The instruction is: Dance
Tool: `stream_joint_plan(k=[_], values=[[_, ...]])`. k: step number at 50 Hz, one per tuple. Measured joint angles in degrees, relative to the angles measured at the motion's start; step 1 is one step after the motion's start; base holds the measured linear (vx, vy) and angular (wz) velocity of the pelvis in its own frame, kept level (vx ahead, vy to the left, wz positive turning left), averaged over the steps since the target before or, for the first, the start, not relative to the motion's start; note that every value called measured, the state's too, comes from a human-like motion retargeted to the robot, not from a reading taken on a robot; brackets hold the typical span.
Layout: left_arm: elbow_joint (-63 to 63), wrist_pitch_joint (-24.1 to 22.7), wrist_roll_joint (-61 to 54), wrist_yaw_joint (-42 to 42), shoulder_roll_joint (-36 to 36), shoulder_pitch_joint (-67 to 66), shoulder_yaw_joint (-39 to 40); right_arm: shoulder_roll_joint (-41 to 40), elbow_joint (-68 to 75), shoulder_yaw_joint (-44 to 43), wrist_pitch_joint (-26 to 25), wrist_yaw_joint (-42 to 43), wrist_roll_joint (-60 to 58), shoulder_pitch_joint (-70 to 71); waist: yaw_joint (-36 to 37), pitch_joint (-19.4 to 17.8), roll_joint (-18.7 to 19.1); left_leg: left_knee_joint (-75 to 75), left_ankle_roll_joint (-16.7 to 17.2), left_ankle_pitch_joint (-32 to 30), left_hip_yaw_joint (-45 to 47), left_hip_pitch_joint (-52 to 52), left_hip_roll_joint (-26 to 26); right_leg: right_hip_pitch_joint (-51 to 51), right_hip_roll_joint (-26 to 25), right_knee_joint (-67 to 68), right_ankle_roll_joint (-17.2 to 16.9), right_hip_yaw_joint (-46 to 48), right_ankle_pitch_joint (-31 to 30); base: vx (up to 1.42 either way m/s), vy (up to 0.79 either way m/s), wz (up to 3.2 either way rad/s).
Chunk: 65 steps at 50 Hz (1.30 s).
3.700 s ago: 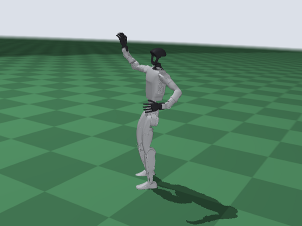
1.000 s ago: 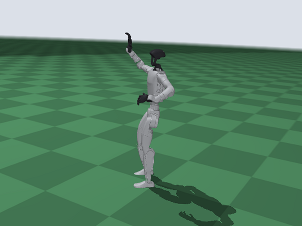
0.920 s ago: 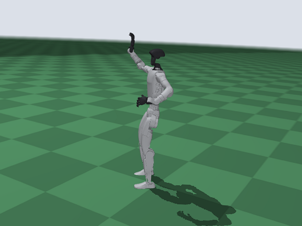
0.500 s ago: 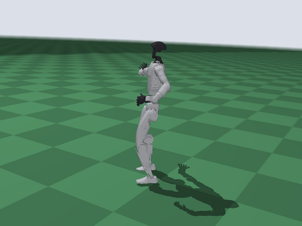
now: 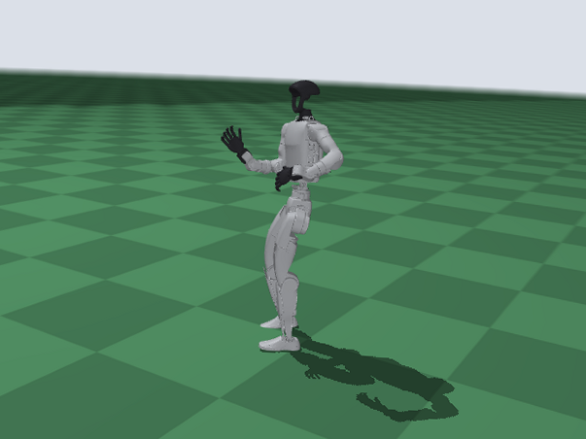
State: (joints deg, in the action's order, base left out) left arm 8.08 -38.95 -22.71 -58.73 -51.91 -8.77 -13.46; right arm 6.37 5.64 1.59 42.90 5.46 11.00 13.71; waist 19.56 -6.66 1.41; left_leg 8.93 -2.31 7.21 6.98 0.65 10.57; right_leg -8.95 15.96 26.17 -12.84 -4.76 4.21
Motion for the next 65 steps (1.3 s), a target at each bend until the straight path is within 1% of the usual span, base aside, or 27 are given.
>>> stream_joint_plan(k=[2, 4, 8, 9, 10, 13, 14, 15, 16, 18, 20, 22, 25, 28, 31, 35, 38, 42, 44, 45, 47, 53, 56, 58, 62, 63, 65], values=[[-1.3, -0.48, -0.22, -0.02, -1.63, 3.4, -2.15, -2.45, -2.62, -4.5, 1.84, 11.73, -12.37, 6.78, 1.91, -0.62, -1.09, 0.52, 0.39, 0.04, -0.71, 1.49, 2.29, -3.18, 1.79, 3.77, 0.87, -1.1, 0.58, -0.08, 0.14, 0.09], [-2.04, -0.98, -0.07, 0.04, -3.16, 5.05, -3.51, -1.03, -6.37, -10.46, 0.04, 21.22, -22.64, 11.15, 2.27, -0.83, -1.92, 0.67, 0.3, -0.29, -1.79, 2.26, 3.42, -4.3, 3.34, 5.57, 1.81, -0.57, 0.09, 0.0, 0.05, 0.52], [-1.16, -1.32, 0.49, -0.08, -4.22, 3.54, -2.74, 4.96, -12.67, -24.32, -2.65, 30.66, -31.17, 12.13, -0.35, -0.58, -1.37, 0.87, -0.31, -1.59, -5.22, 3.46, 2.14, -2.38, 2.88, 5.1, 3.86, 2.35, -2.07, 0.09, -0.14, 0.75], [-0.44, -1.5, 0.52, 0.23, -4.22, 2.5, -1.69, 6.38, -13.55, -27.11, -2.8, 31.87, -31.18, 10.9, -1.24, -0.44, -1.17, 1.17, 0.52, -1.78, -5.72, 4.19, -0.04, -1.44, 0.59, 3.44, 1.52, 3.55, -1.86, 0.09, -0.56, 0.39], [0.39, -1.72, 0.53, 0.61, -4.17, 1.38, -0.43, 7.7, -14.25, -29.67, -2.89, 32.96, -30.75, 9.41, -2.04, -0.28, -1.0, 1.58, 1.78, -1.87, -6.05, 5.13, -2.88, -0.45, -2.54, 1.2, -2.16, 5.01, -1.47, 0.16, -0.72, 0.44], [3.19, -2.64, 0.36, 1.79, -2.29, -2.97, 4.2, 11.79, -13.66, -36.59, -2.2, 33.21, -28.18, -0.16, -7.68, -0.93, -0.86, 3.69, 5.52, -0.71, -9.6, 5.75, -8.72, 4.17, -18.75, -3.42, -2.16, -5.88, 5.05, 0.37, -0.72, 0.85], [4.0, -3.12, 0.42, 1.73, -0.83, -5.51, 6.03, 13.32, -12.86, -38.58, -1.93, 32.31, -26.75, -5.37, -8.99, -0.51, -0.55, 3.75, 4.4, -1.08, -9.25, 6.24, -8.2, 4.85, -17.78, -5.44, -2.16, -5.33, 6.67, 0.16, 0.28, 0.48], [4.72, -3.69, 0.54, 1.48, 0.89, -8.54, 7.9, 14.92, -11.94, -40.48, -1.67, 31.05, -25.13, -11.2, -9.95, 0.32, -0.03, 3.46, 2.01, -1.93, -8.14, 7.04, -6.56, 4.88, -13.57, -7.88, -2.16, -2.29, 8.03, -0.06, 0.67, 0.27], [4.84, -3.93, 0.55, 1.31, 1.93, -10.32, 9.28, 16.45, -10.26, -42.15, -2.0, 29.62, -24.21, -16.71, -10.99, 1.03, -0.74, 2.73, 1.65, -2.61, -7.88, 7.8, -5.86, 5.6, -12.69, -9.54, -2.16, -1.26, 7.4, -0.07, 0.46, 0.38], [4.64, -4.48, 0.82, 0.69, 3.19, -13.26, 11.71, 19.09, -6.34, -44.75, -2.67, 26.29, -22.69, -27.83, -13.21, 1.99, -1.61, 1.34, 1.37, -3.91, -8.62, 8.82, -5.47, 6.28, -12.36, -11.05, -0.35, -1.18, 6.08, 0.0, -0.16, 0.98], [3.55, -5.17, 1.3, -0.2, 2.85, -14.92, 12.92, 20.83, -1.91, -46.22, -3.42, 22.16, -21.59, -38.93, -16.43, 1.84, -1.73, 0.32, 1.69, -5.11, -12.95, 8.91, -5.27, 5.86, -14.98, -11.46, -0.18, -6.95, 3.62, -0.06, -0.29, 1.72], [2.62, -5.22, 1.31, -0.55, 2.41, -15.63, 13.28, 22.09, 2.19, -45.54, -4.05, 16.38, -21.29, -48.12, -16.16, 1.31, -2.59, -0.25, 1.84, -5.38, -14.56, 8.89, -5.28, 6.21, -14.28, -13.52, 0.9, -7.22, 2.17, -0.11, -0.31, 0.95], [1.68, -4.82, 0.79, -1.22, 2.1, -15.54, 11.89, 22.2, 7.36, -41.53, -4.13, 6.22, -21.02, -57.22, -15.1, 1.4, -4.29, 0.07, 1.13, -4.55, -16.6, 9.38, -4.66, 7.74, -13.51, -16.06, 5.37, -0.72, 2.51, -0.09, -0.25, 0.59], [0.49, -4.56, 0.52, -1.78, 1.3, -14.02, 9.19, 20.94, 10.43, -34.16, -1.51, -3.01, -19.92, -59.82, -14.88, 1.86, -4.58, 4.0, 0.73, -2.92, -18.73, 11.06, -4.63, 8.51, -13.55, -16.64, 5.87, 0.14, 2.77, -0.04, -0.1, 0.65], [0.23, -4.49, 0.6, -2.05, 1.91, -11.77, 5.97, 17.95, 12.5, -25.18, 2.23, -6.66, -18.39, -55.7, -15.39, 3.22, -4.66, 11.88, 0.21, -1.04, -19.35, 15.1, -3.73, 8.5, -13.2, -16.17, 6.42, 2.17, 3.92, -0.02, 0.05, 0.64], [0.7, -6.1, 1.49, -1.4, 2.34, -8.92, 2.91, 9.88, 16.09, -11.76, 6.92, -4.74, -19.71, -41.91, -16.08, 4.49, -3.49, 27.05, -0.33, 0.82, -12.06, 21.69, -4.79, 8.78, -14.05, -13.29, 5.9, 3.17, 6.2, 0.11, 0.09, 0.58], [1.28, -6.99, 1.72, -1.12, 2.75, -7.73, 1.56, 4.51, 17.37, -2.41, 8.33, -1.07, -22.84, -28.91, -17.21, 5.39, -3.03, 36.05, -1.06, -1.63, -5.71, 25.5, -7.78, 8.53, -14.7, -10.89, 5.3, 3.99, 7.6, 0.13, 0.07, 0.71], [1.89, -8.21, 2.21, -0.32, 3.11, -6.64, 1.19, 1.06, 14.57, 6.49, 7.6, 8.54, -27.91, -11.78, -17.53, 5.47, -2.87, 44.15, 1.31, -7.24, -9.96, 30.88, -5.92, 8.02, -15.4, -8.36, 4.71, 5.06, 9.31, 0.08, -0.03, 0.54], [2.29, -8.69, 1.93, 0.42, 3.12, -5.38, 0.57, 0.29, 9.85, 6.02, 5.9, 14.91, -32.11, -4.58, -16.67, 5.36, -3.56, 46.18, -0.68, -3.75, -10.63, 33.61, -6.99, 7.27, -14.59, -7.91, 4.29, 6.03, 9.66, -0.02, -0.17, 0.71], [2.57, -8.85, 1.65, 0.78, 3.18, -4.57, 0.11, -0.01, 6.9, 4.96, 4.61, 18.22, -34.59, -1.45, -15.96, 5.24, -3.86, 46.54, -3.08, -1.81, -10.09, 34.95, -8.95, 6.89, -14.21, -7.94, 4.05, 6.48, 9.71, -0.02, -0.23, 0.66], [3.3, -8.84, 0.96, 1.11, 3.46, -2.88, -0.73, -0.63, -0.05, 0.88, 1.13, 24.35, -40.34, 3.23, -14.06, 3.97, -4.13, 41.29, -3.41, 0.79, -12.34, 34.86, -11.19, 7.05, -14.2, -8.86, 4.15, 7.04, 9.14, 0.03, -0.28, 0.57], [5.52, -7.62, 1.72, 0.98, 4.26, 0.01, -0.33, 3.04, -18.62, -17.75, -9.29, 35.34, -51.06, 9.38, -10.01, 1.47, -5.98, 10.41, 1.4, 5.73, -18.6, 28.36, -14.71, 9.05, -11.63, -14.45, 2.99, 8.71, 6.22, 0.11, -0.26, 0.51], [7.03, -6.91, 2.76, 0.86, 4.81, -0.12, 1.6, 7.6, -25.81, -31.61, -11.23, 37.97, -51.23, 5.9, -8.82, -0.26, -7.04, 2.13, 5.69, 5.14, -18.68, 22.69, -13.12, 11.53, -9.39, -16.91, 1.82, 9.69, 4.84, 0.4, -0.21, 0.44], [8.4, -6.54, 3.12, 0.19, 5.44, -1.0, 3.34, 10.02, -29.23, -41.5, -11.83, 39.91, -50.84, 1.52, -9.17, -1.64, -6.19, 0.97, 6.76, 8.52, -15.56, 19.01, -12.64, 14.0, -8.73, -17.86, 0.96, 10.51, 4.05, 0.44, -0.1, 0.35], [12.5, -5.78, 3.34, -0.29, 7.7, -4.24, 7.1, 10.3, -31.49, -58.02, -13.72, 42.69, -51.49, -8.74, -9.06, -3.26, -1.13, 0.73, 17.26, -0.1, -16.31, 14.66, -13.75, 19.47, -9.6, -18.63, -1.28, 6.86, 1.72, 0.54, 0.01, -0.38], [13.85, -5.38, 2.95, -0.58, 8.81, -5.05, 7.47, 9.26, -31.37, -60.41, -14.5, 42.99, -51.98, -10.96, -10.35, -2.88, -0.39, 2.16, 17.3, -2.61, -16.72, 14.94, -12.57, 20.45, -8.87, -18.76, -1.92, 5.84, 0.81, 0.63, 0.09, -0.31], [16.82, -4.83, 2.65, -1.53, 10.83, -6.77, 8.3, 6.07, -31.21, -62.71, -15.88, 43.46, -52.81, -14.73, -12.86, -1.2, 1.12, 5.93, 13.84, -6.17, -15.02, 16.29, -12.58, 21.31, -8.88, -18.64, -1.58, 4.88, -1.64, 0.56, 0.06, -0.52]])
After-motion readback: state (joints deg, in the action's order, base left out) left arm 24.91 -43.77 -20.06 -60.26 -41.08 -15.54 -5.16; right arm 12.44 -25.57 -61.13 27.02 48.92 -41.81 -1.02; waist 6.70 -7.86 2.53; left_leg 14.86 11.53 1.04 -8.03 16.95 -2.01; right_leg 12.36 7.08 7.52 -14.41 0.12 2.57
